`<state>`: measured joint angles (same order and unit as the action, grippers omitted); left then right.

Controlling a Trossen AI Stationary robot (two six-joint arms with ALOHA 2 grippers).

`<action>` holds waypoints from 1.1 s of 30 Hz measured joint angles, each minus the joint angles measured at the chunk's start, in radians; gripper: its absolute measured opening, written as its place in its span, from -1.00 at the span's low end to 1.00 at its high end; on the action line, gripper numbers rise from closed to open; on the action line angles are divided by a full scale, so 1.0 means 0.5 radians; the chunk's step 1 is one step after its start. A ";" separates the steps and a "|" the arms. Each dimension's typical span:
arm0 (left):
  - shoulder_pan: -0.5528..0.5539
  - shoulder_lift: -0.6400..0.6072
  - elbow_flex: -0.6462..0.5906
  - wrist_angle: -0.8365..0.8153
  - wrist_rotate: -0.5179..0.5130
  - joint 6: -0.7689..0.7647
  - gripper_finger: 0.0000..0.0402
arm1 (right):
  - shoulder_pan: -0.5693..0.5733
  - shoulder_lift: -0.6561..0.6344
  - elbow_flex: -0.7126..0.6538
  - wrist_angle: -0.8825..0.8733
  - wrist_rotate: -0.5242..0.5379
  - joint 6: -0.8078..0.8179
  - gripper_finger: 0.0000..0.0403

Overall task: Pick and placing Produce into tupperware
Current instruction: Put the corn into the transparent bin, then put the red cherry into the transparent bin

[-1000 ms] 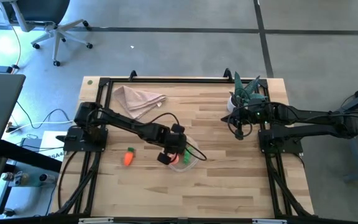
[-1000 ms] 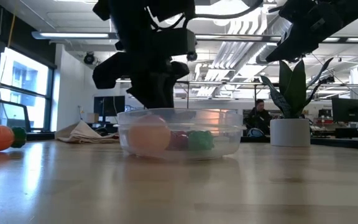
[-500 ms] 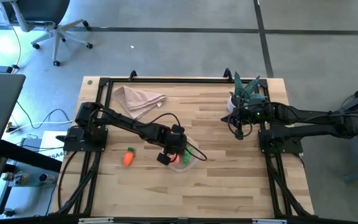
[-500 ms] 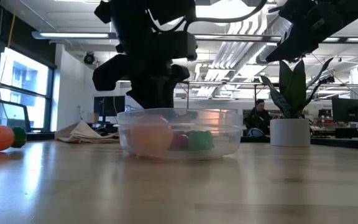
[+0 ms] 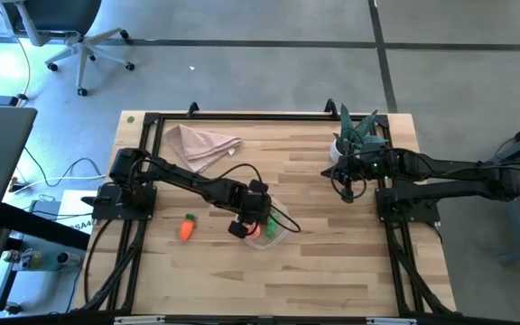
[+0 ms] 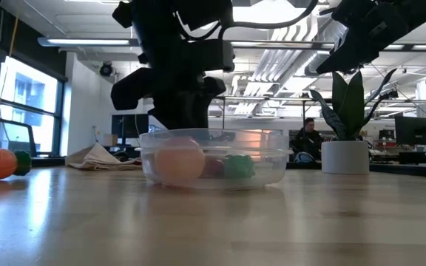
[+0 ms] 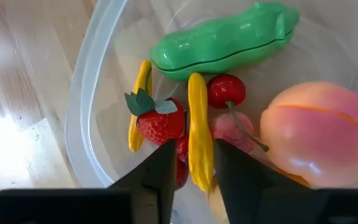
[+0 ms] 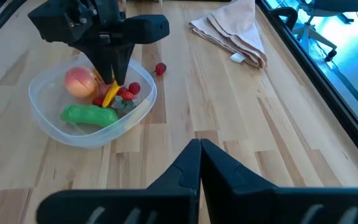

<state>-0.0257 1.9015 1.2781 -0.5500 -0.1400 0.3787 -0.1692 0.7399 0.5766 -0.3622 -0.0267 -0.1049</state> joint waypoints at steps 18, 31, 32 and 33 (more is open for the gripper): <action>0.000 -0.005 0.363 -0.548 -0.163 -0.031 -0.54 | 0.000 0.000 0.000 0.000 0.000 0.000 -1.00; 0.385 -0.038 0.455 -1.139 0.212 -0.174 -0.67 | 0.000 0.001 0.000 0.000 0.000 0.000 -1.00; 0.426 -0.044 0.428 -1.151 0.243 -0.145 -0.68 | 0.000 0.001 0.000 0.000 0.000 0.000 -1.00; 0.457 -0.052 0.409 -1.151 0.263 -0.116 -0.68 | 0.000 0.001 0.000 -0.002 0.000 0.000 -1.00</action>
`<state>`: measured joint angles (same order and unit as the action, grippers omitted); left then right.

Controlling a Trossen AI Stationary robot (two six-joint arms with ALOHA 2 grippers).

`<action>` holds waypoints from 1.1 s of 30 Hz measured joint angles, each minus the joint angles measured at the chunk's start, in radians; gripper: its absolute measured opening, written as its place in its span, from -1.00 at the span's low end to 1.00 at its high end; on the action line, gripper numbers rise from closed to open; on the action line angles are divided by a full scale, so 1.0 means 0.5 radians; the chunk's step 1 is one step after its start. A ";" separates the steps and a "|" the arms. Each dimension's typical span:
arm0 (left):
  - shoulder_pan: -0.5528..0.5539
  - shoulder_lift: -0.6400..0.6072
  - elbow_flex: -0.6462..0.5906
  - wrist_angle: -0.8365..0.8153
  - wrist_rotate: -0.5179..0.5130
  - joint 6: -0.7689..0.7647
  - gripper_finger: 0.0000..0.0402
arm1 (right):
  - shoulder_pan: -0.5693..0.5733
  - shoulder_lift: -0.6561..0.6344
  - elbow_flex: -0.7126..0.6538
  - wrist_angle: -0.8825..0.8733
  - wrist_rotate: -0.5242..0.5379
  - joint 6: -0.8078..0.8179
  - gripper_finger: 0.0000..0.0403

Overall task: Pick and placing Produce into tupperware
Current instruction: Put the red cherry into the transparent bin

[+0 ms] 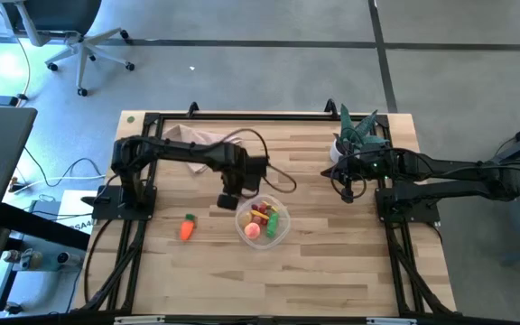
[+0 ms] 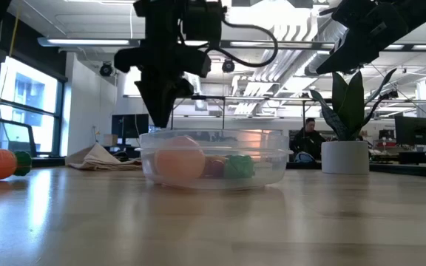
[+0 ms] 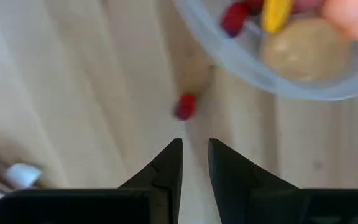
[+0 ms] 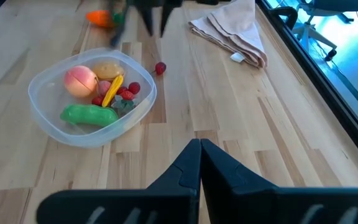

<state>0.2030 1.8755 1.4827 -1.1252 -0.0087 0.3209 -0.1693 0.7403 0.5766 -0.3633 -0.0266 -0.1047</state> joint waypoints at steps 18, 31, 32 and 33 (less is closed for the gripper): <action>0.183 -0.010 -0.365 0.347 0.088 0.618 -0.67 | 0.000 0.000 0.000 0.001 -0.001 0.000 -1.00; 0.177 -0.009 -0.405 0.510 -0.010 0.696 -0.66 | 0.000 0.000 0.000 0.001 -0.001 0.000 -1.00; 0.177 -0.009 -0.405 0.514 -0.013 0.697 -0.66 | 0.000 0.000 0.000 0.001 -0.001 0.000 -1.00; 0.177 -0.009 -0.405 0.518 -0.013 0.700 -0.65 | 0.000 0.000 0.000 0.001 -0.001 0.000 -1.00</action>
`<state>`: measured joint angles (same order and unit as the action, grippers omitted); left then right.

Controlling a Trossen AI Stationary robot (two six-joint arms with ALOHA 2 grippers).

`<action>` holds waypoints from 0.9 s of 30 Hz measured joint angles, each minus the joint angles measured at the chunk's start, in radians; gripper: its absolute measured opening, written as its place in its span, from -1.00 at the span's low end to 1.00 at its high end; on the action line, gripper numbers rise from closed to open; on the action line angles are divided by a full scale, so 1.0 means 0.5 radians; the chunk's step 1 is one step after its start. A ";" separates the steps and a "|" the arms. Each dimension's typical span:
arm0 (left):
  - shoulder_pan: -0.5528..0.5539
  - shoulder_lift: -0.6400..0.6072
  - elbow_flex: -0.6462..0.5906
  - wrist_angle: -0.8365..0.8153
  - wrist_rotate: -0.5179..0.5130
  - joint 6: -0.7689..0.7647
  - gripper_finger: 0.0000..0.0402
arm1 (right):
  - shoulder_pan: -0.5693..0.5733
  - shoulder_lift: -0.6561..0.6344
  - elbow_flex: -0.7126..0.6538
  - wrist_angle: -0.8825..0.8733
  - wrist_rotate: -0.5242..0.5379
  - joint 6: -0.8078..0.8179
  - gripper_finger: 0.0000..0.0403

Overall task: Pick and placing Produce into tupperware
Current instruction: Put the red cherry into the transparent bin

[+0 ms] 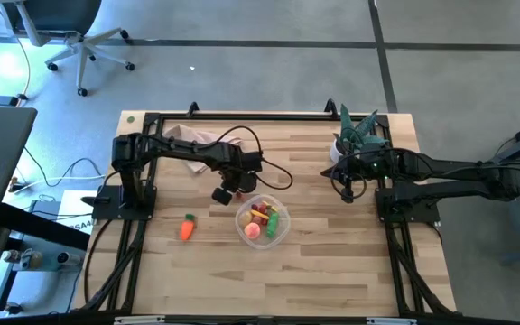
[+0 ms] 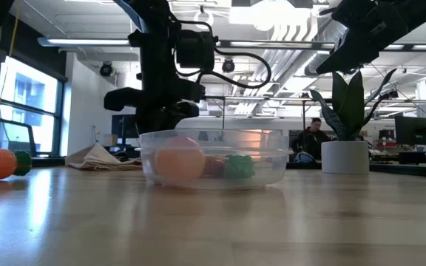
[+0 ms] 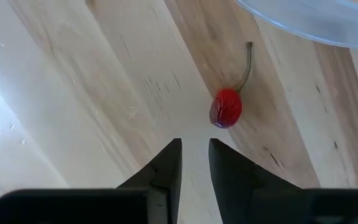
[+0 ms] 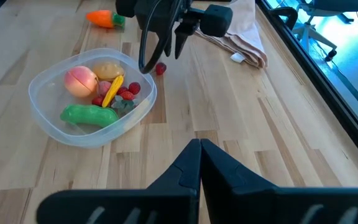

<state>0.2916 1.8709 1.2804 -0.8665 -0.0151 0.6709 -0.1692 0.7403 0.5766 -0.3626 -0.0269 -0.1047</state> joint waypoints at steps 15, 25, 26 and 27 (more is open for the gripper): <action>-0.115 0.027 0.003 0.007 -0.053 0.082 -0.28 | -0.001 0.000 0.000 0.001 0.001 0.000 -1.00; -0.112 0.096 0.001 0.008 0.000 0.124 -0.28 | 0.000 -0.001 0.000 0.001 0.000 -0.001 -1.00; -0.113 0.096 -0.002 -0.011 0.004 0.131 -0.28 | -0.001 -0.001 0.000 -0.001 0.001 -0.001 -1.00; -0.113 0.100 0.000 0.007 0.011 0.135 -0.28 | -0.001 -0.001 0.000 -0.001 0.000 0.000 -1.00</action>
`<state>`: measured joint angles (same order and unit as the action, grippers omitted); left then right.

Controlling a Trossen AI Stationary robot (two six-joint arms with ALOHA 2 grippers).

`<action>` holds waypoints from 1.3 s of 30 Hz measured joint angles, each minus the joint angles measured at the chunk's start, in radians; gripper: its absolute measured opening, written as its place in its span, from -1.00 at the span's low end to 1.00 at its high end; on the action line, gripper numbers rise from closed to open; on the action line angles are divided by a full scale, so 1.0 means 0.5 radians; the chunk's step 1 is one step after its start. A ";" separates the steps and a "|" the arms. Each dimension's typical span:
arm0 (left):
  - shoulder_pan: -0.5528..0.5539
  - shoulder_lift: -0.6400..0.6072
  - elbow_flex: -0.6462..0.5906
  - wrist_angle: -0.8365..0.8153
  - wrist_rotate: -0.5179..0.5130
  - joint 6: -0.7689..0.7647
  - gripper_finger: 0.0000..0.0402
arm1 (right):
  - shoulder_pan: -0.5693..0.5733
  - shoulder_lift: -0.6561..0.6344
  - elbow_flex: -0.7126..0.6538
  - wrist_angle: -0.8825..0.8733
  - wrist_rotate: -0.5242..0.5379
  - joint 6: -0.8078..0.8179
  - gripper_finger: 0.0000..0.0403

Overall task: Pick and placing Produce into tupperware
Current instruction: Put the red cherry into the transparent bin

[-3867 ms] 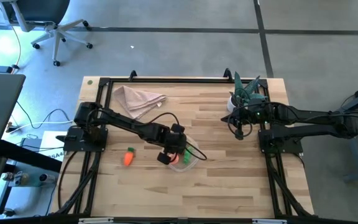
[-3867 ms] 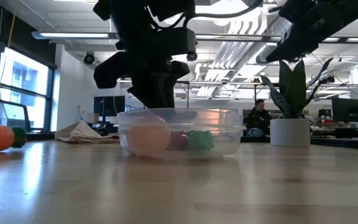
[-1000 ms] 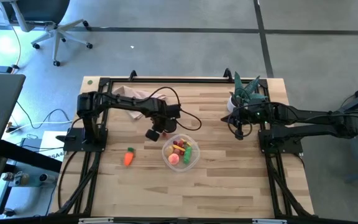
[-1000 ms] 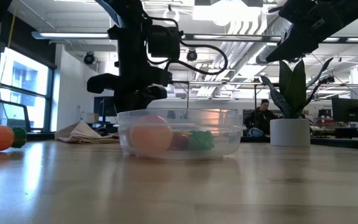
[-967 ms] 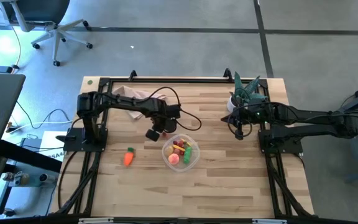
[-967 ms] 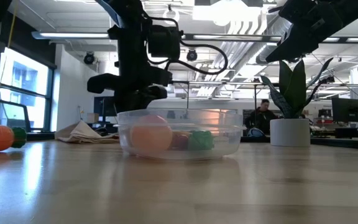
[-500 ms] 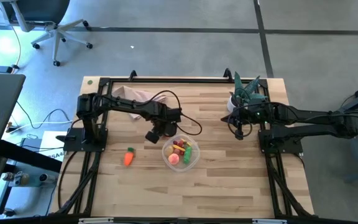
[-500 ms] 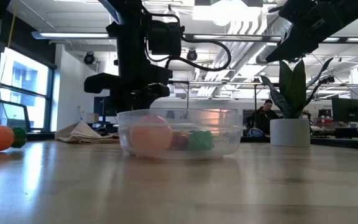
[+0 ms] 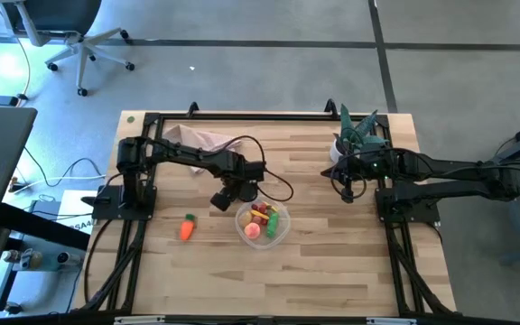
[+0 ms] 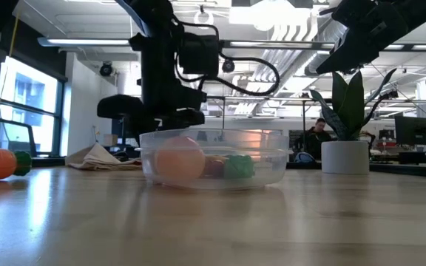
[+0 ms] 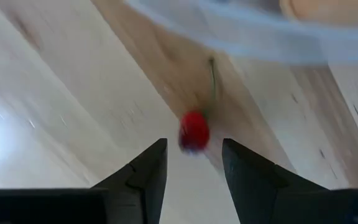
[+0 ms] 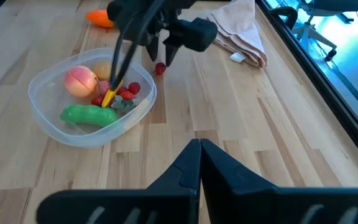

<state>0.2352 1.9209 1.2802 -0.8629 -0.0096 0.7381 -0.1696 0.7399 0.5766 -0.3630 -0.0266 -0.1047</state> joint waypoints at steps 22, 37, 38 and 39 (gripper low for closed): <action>-0.013 0.099 0.002 0.049 0.081 0.068 -0.28 | 0.000 0.000 0.000 0.002 0.000 0.000 -1.00; -0.013 0.099 0.002 0.028 0.087 -0.009 -0.33 | 0.001 0.000 0.000 0.002 -0.001 0.000 -1.00; -0.013 0.099 0.002 0.025 0.087 -0.014 -0.35 | 0.000 0.000 0.000 0.002 0.000 -0.001 -1.00; -0.013 0.099 0.002 0.022 0.087 -0.020 -0.38 | 0.001 0.000 0.000 0.001 0.000 0.000 -1.00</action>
<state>0.2287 1.9701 1.2812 -0.8518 0.0341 0.7283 -0.1692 0.7399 0.5765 -0.3623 -0.0268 -0.1048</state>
